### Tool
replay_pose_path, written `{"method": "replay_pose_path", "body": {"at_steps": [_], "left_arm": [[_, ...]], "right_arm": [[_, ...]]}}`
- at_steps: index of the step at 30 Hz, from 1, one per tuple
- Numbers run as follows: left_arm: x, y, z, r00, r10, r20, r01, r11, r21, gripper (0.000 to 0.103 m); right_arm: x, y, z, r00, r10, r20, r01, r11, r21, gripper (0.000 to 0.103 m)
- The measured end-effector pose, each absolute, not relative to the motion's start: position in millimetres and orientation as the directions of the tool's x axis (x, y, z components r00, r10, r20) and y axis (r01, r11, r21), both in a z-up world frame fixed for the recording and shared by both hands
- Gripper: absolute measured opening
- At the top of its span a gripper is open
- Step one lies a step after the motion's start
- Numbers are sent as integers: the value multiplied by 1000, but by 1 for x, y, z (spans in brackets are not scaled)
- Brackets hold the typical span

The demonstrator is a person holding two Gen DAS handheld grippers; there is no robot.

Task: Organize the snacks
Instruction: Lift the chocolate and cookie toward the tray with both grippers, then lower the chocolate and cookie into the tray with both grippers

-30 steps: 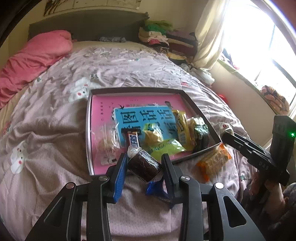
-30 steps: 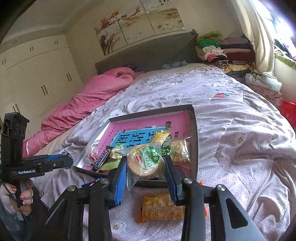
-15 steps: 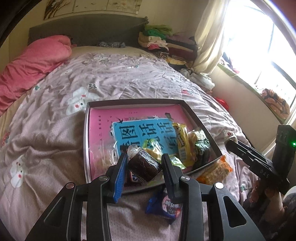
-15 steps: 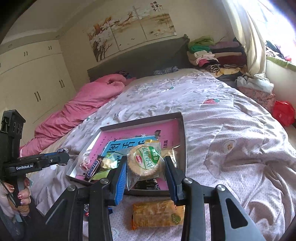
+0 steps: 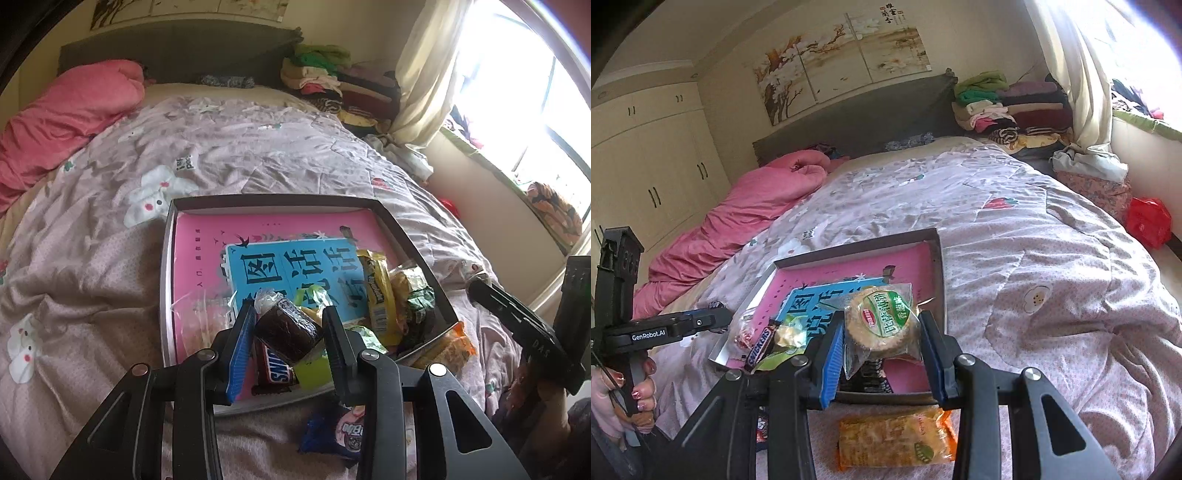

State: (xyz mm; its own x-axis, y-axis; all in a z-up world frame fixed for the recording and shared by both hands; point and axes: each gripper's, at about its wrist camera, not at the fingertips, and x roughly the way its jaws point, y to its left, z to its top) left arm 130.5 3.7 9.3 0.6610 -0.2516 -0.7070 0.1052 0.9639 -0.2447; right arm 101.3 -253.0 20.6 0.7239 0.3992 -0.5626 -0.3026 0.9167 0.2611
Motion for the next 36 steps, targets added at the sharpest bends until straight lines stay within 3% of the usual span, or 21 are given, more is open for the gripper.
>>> {"method": "replay_pose_path", "body": {"at_steps": [13,36], "left_arm": [[140,7,-11,638,-258,-726,108,963,-247,39],[143,-14,-26,606,-273,-747,161,962,-221,39]], "right_arm": [[114,-262,9,717,354,-600,-246,934,258,39],[114,-237,-10,654,363,-664,-308,929,205,39]]}}
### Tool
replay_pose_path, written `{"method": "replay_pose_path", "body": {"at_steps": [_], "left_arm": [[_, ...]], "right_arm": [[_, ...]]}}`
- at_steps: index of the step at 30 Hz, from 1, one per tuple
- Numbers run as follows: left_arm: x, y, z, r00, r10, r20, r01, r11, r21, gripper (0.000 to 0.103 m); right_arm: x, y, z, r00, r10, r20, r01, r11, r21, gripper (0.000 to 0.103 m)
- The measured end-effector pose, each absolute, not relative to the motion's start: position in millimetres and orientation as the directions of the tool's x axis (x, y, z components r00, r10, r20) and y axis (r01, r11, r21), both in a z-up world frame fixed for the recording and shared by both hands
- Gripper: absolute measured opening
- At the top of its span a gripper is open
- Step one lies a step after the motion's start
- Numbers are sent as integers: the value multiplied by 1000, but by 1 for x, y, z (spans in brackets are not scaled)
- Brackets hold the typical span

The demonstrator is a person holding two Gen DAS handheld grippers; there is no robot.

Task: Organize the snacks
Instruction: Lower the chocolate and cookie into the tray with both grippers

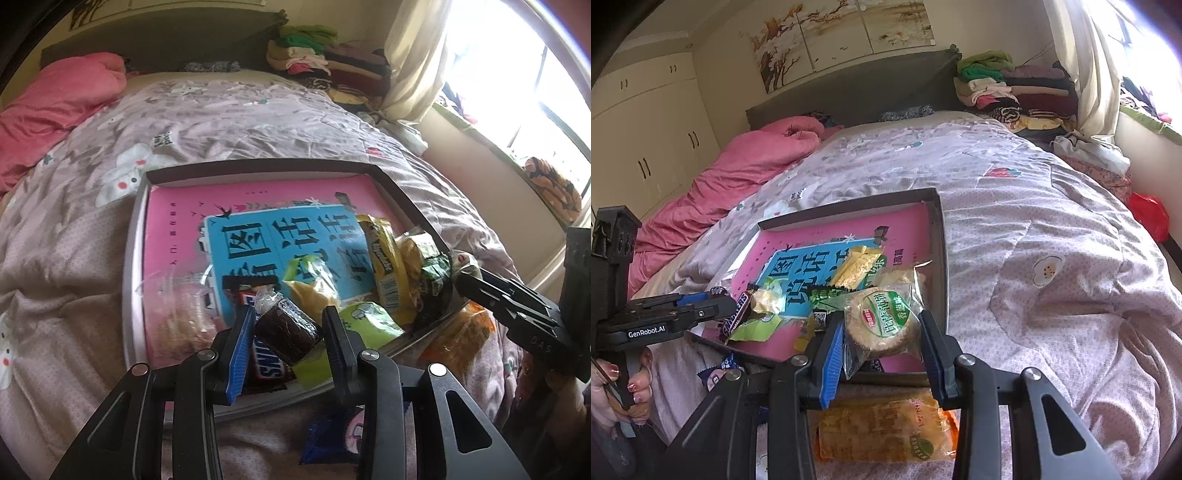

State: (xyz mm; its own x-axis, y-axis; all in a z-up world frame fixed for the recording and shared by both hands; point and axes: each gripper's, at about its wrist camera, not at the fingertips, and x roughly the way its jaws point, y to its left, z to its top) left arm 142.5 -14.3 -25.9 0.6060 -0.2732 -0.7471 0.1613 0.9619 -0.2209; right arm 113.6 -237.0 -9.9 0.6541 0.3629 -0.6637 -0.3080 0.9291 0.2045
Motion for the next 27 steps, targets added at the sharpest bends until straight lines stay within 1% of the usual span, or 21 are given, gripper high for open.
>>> {"method": "replay_pose_path", "body": {"at_steps": [10,19,24,27], "left_arm": [[143,-26,-33,585,-282,-760,193,959,-207,39],[145,-27,-34,581,-281,-764,193,959,-206,39],[146,-27,-35,583,-275,-765,190,961,-201,39],[147,-27,-35,584,-271,-765,190,962,-196,39]], "right_arm": [[113,-229,-17,630,377,-679,-327,922,208,40],[109,-220,-19,627,374,-684,-353,918,178,40],[112,-220,-20,629,369,-684,-332,923,192,40],[114,-220,-21,644,343,-684,-314,934,173,40]]}}
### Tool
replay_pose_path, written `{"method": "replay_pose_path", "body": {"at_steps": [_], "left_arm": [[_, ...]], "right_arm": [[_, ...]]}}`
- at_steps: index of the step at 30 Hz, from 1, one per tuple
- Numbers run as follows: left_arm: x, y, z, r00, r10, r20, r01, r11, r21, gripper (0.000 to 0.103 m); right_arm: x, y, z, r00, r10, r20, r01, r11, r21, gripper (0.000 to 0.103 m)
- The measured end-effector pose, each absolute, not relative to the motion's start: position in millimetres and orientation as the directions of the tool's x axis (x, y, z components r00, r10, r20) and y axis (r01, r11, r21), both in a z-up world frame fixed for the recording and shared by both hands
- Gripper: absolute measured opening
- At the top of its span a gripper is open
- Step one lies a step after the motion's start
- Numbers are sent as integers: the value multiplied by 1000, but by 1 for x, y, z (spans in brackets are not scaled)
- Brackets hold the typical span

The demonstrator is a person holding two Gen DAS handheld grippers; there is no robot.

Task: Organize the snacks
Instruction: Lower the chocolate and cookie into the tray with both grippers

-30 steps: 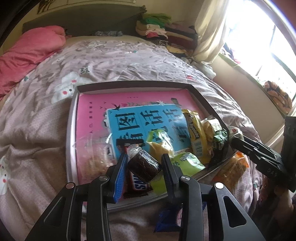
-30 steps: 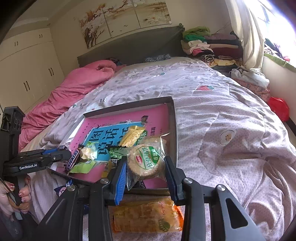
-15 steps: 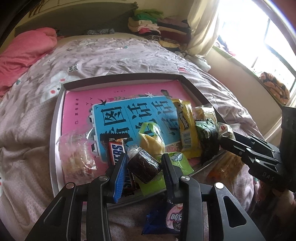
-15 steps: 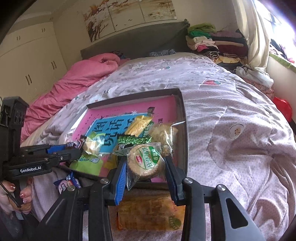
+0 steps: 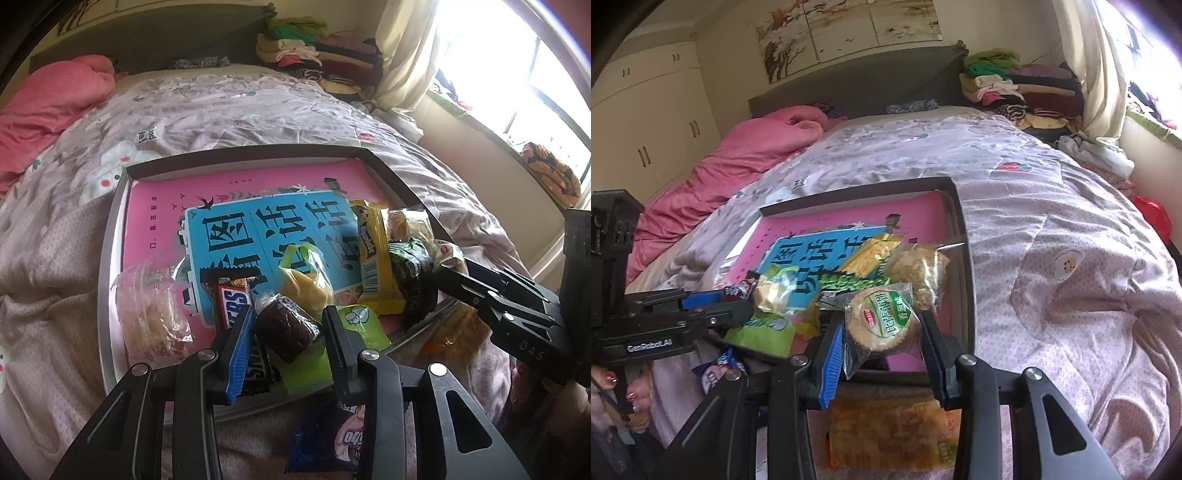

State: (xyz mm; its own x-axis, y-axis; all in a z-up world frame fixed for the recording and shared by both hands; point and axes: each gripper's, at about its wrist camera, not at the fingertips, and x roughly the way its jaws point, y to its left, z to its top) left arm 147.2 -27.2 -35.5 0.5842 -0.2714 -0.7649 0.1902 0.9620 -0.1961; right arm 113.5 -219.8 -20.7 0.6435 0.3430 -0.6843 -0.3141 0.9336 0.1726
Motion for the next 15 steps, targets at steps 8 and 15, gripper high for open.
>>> {"method": "replay_pose_path", "body": {"at_steps": [8,15], "left_arm": [[148,-27,-36,585,-266,-767,193,963,-187,39],[148,-28,-36,585,-263,-767,191,964,-184,39]], "right_arm": [[116,-221,-23,647,319,-692,-293,943,161,40],[117,-222,-23,645,314,-697,-289,944,157,41]]}}
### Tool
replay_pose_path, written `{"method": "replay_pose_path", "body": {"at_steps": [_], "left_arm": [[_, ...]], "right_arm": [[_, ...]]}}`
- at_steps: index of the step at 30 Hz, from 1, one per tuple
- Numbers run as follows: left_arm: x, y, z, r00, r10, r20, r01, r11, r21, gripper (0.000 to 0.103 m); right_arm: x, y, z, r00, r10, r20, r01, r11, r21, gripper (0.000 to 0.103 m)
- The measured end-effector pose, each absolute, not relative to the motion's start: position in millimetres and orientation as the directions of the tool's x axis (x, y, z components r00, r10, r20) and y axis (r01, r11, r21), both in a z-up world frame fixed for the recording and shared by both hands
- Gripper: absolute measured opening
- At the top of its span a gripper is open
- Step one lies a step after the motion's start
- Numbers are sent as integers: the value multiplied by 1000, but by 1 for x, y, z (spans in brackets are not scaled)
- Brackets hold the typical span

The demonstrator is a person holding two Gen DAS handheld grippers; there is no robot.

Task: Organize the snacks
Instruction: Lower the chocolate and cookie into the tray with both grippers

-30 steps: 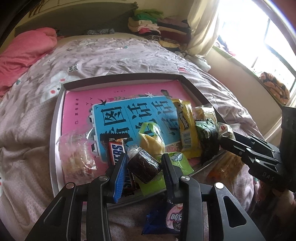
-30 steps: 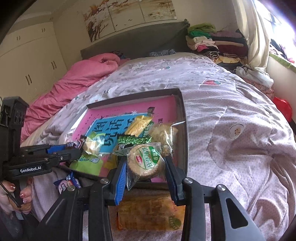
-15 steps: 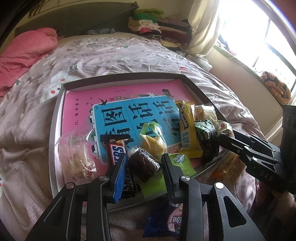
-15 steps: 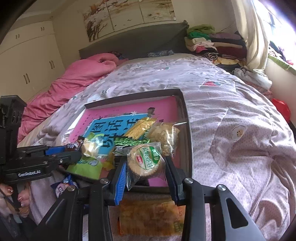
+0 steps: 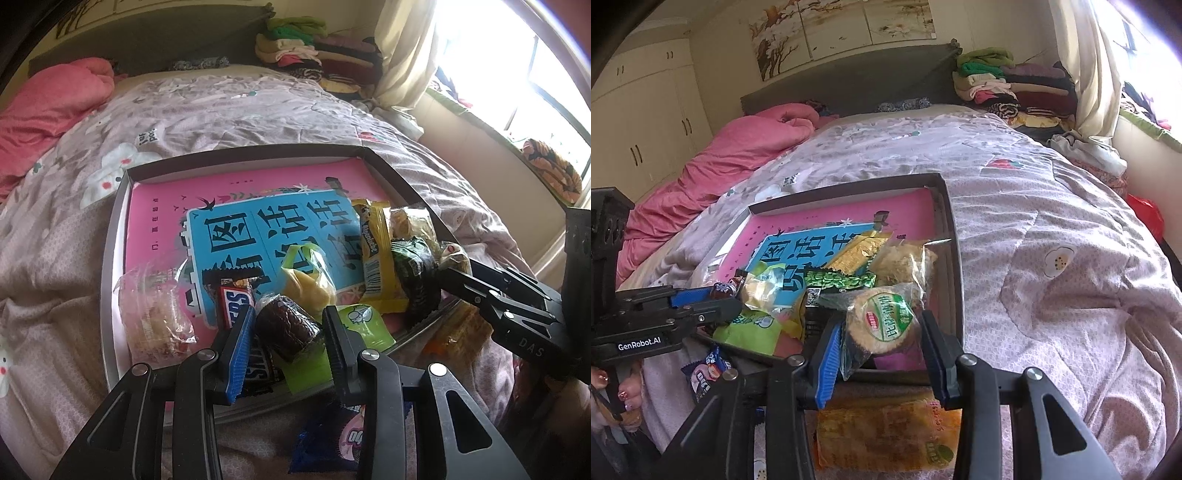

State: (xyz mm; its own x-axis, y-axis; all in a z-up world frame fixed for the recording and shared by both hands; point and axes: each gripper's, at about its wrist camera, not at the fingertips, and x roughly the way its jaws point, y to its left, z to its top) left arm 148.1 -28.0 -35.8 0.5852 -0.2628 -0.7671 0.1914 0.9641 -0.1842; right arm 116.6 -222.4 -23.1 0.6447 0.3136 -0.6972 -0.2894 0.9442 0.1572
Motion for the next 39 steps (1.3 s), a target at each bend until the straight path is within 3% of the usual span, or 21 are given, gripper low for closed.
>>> {"method": "replay_pose_path", "body": {"at_steps": [33,39], "left_arm": [[150,-20,-34,599,-245,-762,165,969,-181,40],[149,-20,-30,606,-256,-753,168,967,-194,48]], "right_arm": [[113,-230,-18,656,316,-685,-266,947,182,50],[112,-231,-16,663,316,-679,-262,947,185,50]]}}
